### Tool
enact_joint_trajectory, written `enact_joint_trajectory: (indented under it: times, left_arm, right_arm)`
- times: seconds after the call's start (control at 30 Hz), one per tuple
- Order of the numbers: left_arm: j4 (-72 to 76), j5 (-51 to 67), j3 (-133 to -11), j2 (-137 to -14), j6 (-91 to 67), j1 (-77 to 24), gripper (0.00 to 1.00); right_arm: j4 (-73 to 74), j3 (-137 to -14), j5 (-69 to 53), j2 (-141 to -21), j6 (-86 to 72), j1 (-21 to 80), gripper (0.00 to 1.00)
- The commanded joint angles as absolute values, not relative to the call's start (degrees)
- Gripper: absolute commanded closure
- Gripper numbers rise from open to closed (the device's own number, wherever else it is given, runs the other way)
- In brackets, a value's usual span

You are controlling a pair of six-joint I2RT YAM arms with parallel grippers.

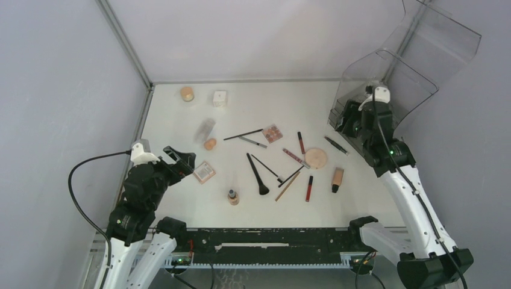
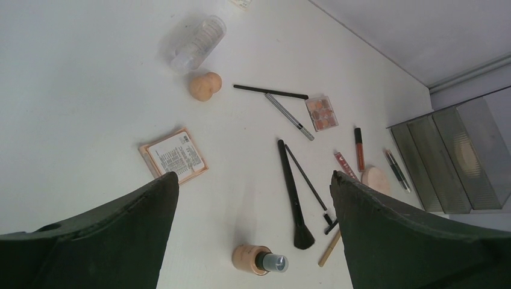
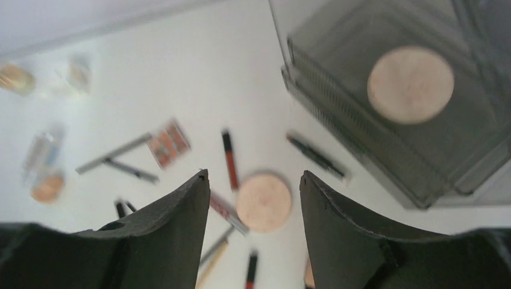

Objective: Organize the makeup
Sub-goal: Place the makeup tool in the storage box, then pick up the makeup tool from the center of the board.

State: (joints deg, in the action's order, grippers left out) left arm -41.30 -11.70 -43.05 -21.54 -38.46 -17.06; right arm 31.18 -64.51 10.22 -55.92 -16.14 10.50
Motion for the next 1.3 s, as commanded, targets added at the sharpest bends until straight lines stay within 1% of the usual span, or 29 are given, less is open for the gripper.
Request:
enact_joint_trajectory:
  times: [0.0,0.17,0.23,0.33,0.47,0.63,0.8,1.07,1.13,1.23,1.27]
  left_arm:
    - [-40.5,-10.7,-42.0,-20.4,-37.9,-16.6,0.01]
    - [-40.3,-10.5,-40.8,-20.1,-38.1,-16.7,0.01]
    - [-40.3,-10.3,-40.8,-20.4,-38.1,-16.7,0.01]
    - [-40.3,-10.3,-40.8,-20.5,-38.2,-16.7,0.00]
    - [-40.8,-10.8,-41.1,-20.1,-38.1,-16.7,0.00]
    - [-42.0,-11.6,-41.2,-19.3,-38.0,-16.7,0.01]
    - [-42.5,-12.9,-41.5,-19.4,-37.7,-16.8,0.00]
    - [-42.5,-13.6,-42.2,-20.8,-37.6,-16.7,0.00]
    - [-42.4,-13.9,-42.4,-20.9,-37.5,-16.7,0.00]
    - [-42.1,-14.1,-42.4,-21.4,-37.4,-16.7,0.00]
    - [-42.1,-14.1,-42.6,-21.6,-37.4,-16.7,0.00]
  right_arm:
    - [43.1,-60.2,16.8,-57.0,-18.2,14.2,0.35]
    - [42.6,-50.5,13.0,-55.0,-22.3,17.3,0.33]
    - [40.2,-46.2,11.0,-55.3,-23.8,17.4,0.32]
    - [35.6,-42.9,9.6,-57.8,-25.5,17.3,0.32]
    - [31.1,-42.9,11.6,-64.8,-24.6,17.3,0.35]
    - [24.9,-43.5,9.1,-70.5,-21.9,16.7,0.39]
    - [20.9,-45.0,6.3,-75.8,-20.5,14.1,0.44]
    - [17.6,-48.3,0.5,-87.0,-17.9,9.9,0.43]
    - [18.2,-49.4,-1.1,-89.4,-18.0,9.0,0.45]
    - [18.2,-50.3,-2.2,-90.7,-17.7,8.1,0.57]
    - [18.1,-50.3,-2.2,-90.7,-17.6,8.1,0.59]
